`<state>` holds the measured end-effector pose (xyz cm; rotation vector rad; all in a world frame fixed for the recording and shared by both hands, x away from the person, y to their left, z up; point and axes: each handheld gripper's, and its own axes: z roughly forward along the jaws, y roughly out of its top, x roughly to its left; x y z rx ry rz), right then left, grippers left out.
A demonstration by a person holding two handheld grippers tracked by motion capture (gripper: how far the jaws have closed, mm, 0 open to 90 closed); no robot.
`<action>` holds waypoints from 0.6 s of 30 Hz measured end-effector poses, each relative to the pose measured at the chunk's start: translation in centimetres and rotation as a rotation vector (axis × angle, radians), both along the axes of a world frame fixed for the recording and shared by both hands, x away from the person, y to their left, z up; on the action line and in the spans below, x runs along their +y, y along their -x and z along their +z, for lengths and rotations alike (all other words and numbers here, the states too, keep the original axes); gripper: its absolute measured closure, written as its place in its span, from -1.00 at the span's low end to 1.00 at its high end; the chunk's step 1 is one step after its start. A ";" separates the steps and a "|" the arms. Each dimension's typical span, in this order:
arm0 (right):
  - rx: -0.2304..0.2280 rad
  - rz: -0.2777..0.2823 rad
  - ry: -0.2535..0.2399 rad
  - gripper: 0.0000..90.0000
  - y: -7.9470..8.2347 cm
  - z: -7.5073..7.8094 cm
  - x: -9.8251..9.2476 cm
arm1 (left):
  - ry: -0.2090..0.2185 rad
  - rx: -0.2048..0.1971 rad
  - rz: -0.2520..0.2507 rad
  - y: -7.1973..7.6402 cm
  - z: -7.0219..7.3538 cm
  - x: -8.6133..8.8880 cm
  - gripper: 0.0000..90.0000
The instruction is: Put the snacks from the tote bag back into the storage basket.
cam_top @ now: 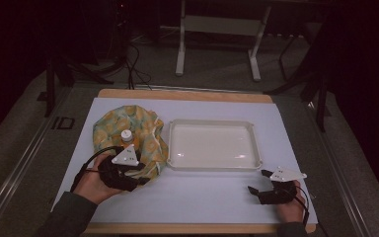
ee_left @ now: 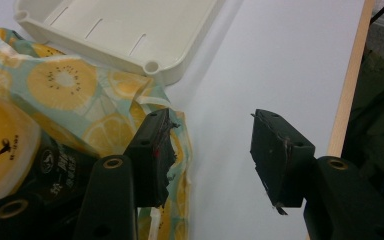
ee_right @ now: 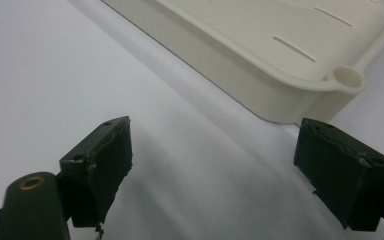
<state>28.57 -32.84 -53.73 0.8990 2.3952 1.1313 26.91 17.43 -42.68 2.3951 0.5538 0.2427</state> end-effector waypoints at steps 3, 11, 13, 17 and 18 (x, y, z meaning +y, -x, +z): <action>0.000 0.000 -0.001 -0.66 0.0 0.0 0.0 | -0.004 0.002 0.003 -0.1 0.1 0.2 0.13; 0.000 -0.001 0.000 -0.66 0.0 0.0 0.0 | -0.021 0.007 0.014 -0.4 0.3 0.8 0.13; -0.001 -0.001 0.001 -0.66 0.0 0.0 0.0 | -0.024 0.007 0.018 -0.4 0.4 1.0 0.13; -0.001 -0.001 0.000 -0.66 0.0 0.0 0.0 | -0.031 0.006 0.023 -0.5 0.8 1.4 0.13; -0.001 -0.001 0.001 -0.66 0.0 0.0 0.0 | -0.028 0.005 0.027 -0.5 0.9 1.5 0.13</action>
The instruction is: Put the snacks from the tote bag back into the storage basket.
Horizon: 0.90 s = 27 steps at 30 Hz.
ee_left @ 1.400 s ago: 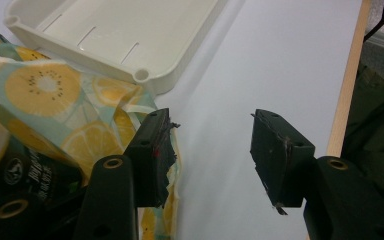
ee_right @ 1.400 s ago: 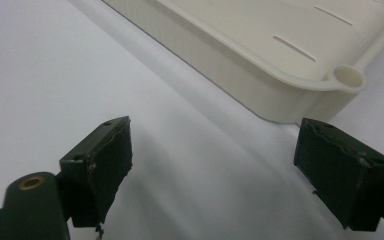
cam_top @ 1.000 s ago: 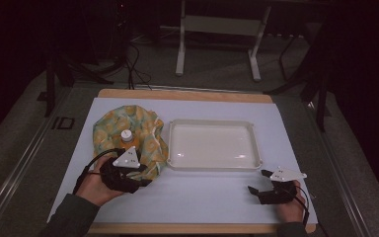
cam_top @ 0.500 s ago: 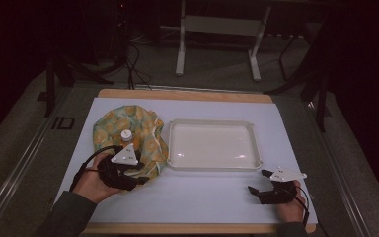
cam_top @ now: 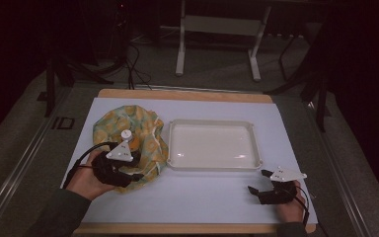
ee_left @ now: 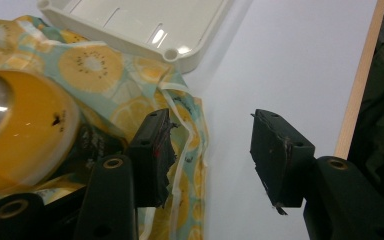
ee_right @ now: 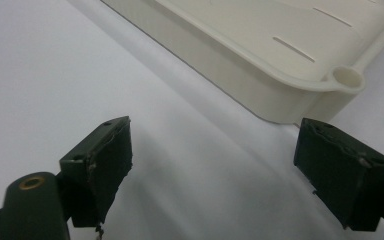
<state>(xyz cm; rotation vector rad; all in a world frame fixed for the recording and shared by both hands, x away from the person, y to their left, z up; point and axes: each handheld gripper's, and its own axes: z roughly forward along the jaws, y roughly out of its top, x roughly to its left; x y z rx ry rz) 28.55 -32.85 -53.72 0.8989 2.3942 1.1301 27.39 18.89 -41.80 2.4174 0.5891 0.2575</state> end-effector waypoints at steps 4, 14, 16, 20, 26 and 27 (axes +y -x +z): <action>0.000 0.001 0.000 -0.66 0.0 0.0 0.0 | -0.002 -0.004 0.009 -0.1 0.1 0.3 0.13; 0.000 0.000 0.001 -0.66 0.0 0.0 0.0 | 0.005 0.001 0.033 -0.7 0.5 0.9 0.13; -0.001 0.000 0.000 -0.66 0.0 0.0 0.0 | 0.010 0.003 0.038 -0.8 0.6 1.1 0.13; -0.001 0.000 0.001 -0.66 0.0 0.0 0.0 | 0.006 0.005 0.037 -0.9 0.8 1.2 0.13; 0.000 -0.001 -0.002 -0.66 0.0 0.0 0.0 | -0.009 0.006 0.053 -1.2 1.2 1.7 0.13; 0.000 -0.001 -0.002 -0.66 0.0 0.0 0.0 | -0.015 0.004 0.053 -1.2 1.3 1.8 0.13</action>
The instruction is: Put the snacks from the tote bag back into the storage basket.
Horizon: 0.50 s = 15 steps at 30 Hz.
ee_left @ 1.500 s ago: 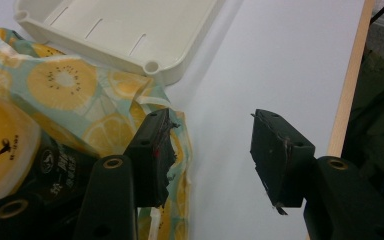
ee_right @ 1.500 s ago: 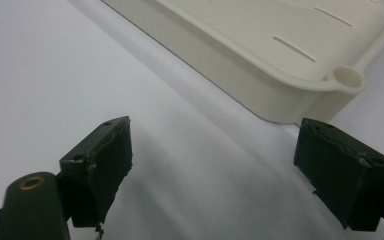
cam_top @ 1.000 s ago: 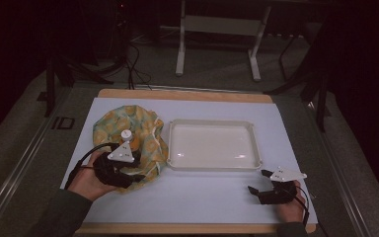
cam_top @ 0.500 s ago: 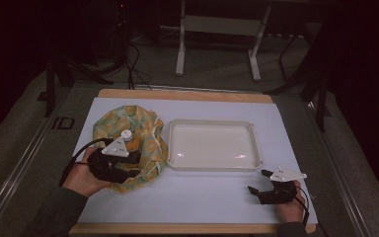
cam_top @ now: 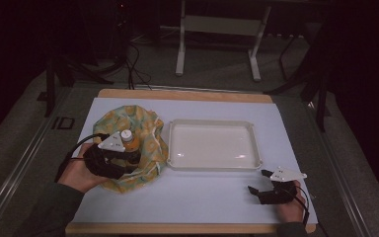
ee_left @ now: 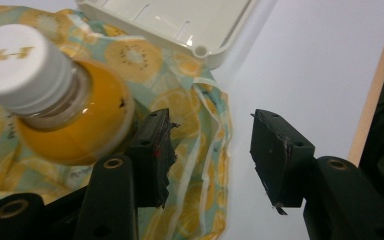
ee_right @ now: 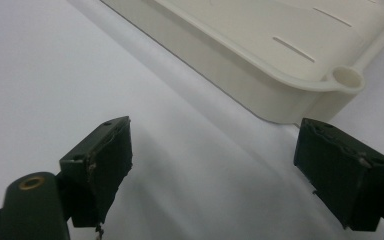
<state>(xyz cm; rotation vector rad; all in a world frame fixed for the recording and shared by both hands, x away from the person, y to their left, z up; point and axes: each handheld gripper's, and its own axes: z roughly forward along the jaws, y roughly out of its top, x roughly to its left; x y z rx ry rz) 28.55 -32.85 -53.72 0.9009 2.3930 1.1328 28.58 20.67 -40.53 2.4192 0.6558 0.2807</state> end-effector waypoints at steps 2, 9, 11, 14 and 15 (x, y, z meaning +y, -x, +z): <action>0.000 0.000 0.000 -0.66 0.0 0.0 0.0 | -0.003 0.000 0.003 0.0 0.1 0.2 0.13; 0.000 0.000 0.000 -0.66 0.0 0.0 0.0 | -0.011 -0.002 0.017 -0.3 0.7 0.8 0.13; -0.001 0.000 0.001 -0.66 0.0 0.0 0.0 | -0.021 0.002 0.025 -0.5 0.8 0.9 0.13; -0.002 0.001 0.001 -0.66 0.0 0.0 0.0 | -0.031 0.005 0.029 -0.8 0.9 1.2 0.13; -0.001 0.000 0.001 -0.66 0.0 0.0 0.0 | -0.025 0.005 0.033 -0.8 1.0 1.2 0.13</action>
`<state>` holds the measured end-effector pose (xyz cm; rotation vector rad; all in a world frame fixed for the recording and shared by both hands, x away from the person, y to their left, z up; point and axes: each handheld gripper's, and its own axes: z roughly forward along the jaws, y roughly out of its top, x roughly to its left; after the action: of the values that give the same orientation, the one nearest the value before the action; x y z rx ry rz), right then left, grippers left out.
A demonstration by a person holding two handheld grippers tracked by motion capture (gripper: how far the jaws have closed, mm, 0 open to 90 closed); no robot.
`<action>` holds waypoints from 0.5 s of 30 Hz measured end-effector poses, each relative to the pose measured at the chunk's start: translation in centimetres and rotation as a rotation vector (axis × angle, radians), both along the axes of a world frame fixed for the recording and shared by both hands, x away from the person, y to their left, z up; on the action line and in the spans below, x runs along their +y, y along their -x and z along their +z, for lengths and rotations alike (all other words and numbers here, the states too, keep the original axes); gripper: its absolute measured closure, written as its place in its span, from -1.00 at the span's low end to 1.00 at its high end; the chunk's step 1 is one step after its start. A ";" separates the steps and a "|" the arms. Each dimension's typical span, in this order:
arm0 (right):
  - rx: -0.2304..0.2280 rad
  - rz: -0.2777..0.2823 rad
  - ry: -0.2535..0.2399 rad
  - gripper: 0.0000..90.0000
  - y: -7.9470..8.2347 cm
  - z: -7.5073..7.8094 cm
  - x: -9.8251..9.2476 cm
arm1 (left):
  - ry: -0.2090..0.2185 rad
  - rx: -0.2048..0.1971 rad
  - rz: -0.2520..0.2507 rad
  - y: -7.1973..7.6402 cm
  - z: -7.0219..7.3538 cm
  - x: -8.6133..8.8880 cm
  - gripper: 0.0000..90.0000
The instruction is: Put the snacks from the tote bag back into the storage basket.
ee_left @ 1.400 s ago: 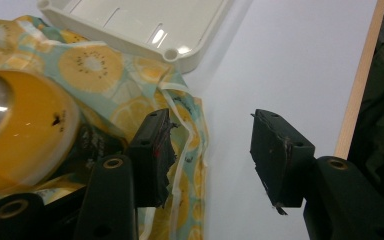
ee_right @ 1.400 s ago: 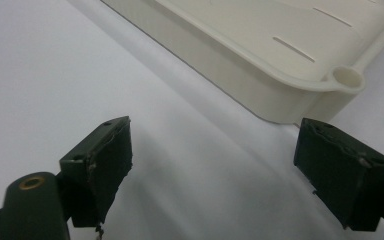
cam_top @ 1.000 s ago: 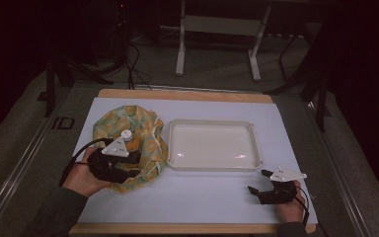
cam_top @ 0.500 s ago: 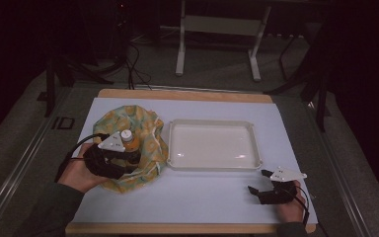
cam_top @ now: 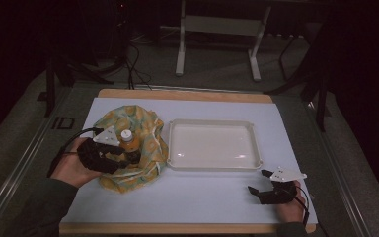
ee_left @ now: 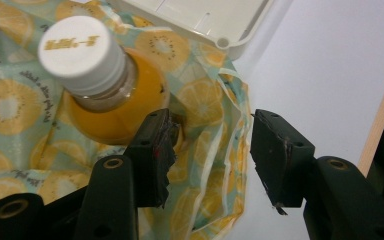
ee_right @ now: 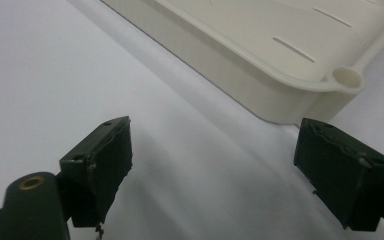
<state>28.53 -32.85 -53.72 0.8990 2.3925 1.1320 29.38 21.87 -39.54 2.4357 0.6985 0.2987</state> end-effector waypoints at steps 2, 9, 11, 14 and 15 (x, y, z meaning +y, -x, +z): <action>0.001 -0.001 -0.002 -0.66 0.0 0.0 0.0 | -0.005 0.001 0.003 -0.2 0.1 0.1 0.13; -0.001 -0.001 0.001 -0.66 0.0 0.0 0.0 | -0.038 0.011 -0.003 -0.7 0.5 0.2 0.14; -0.001 -0.001 0.000 -0.66 0.0 0.0 0.0 | -0.054 0.014 0.003 -0.8 0.5 0.1 0.14; -0.001 0.000 -0.002 -0.66 0.0 0.0 0.0 | -0.072 0.021 0.005 -1.1 0.5 0.2 0.14; -0.001 0.000 -0.001 -0.66 0.0 0.0 0.0 | -0.075 0.022 0.009 -1.2 0.4 0.1 0.14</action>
<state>28.52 -32.84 -53.72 0.8987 2.3908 1.1330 30.55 22.02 -39.09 2.5110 0.7197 0.3067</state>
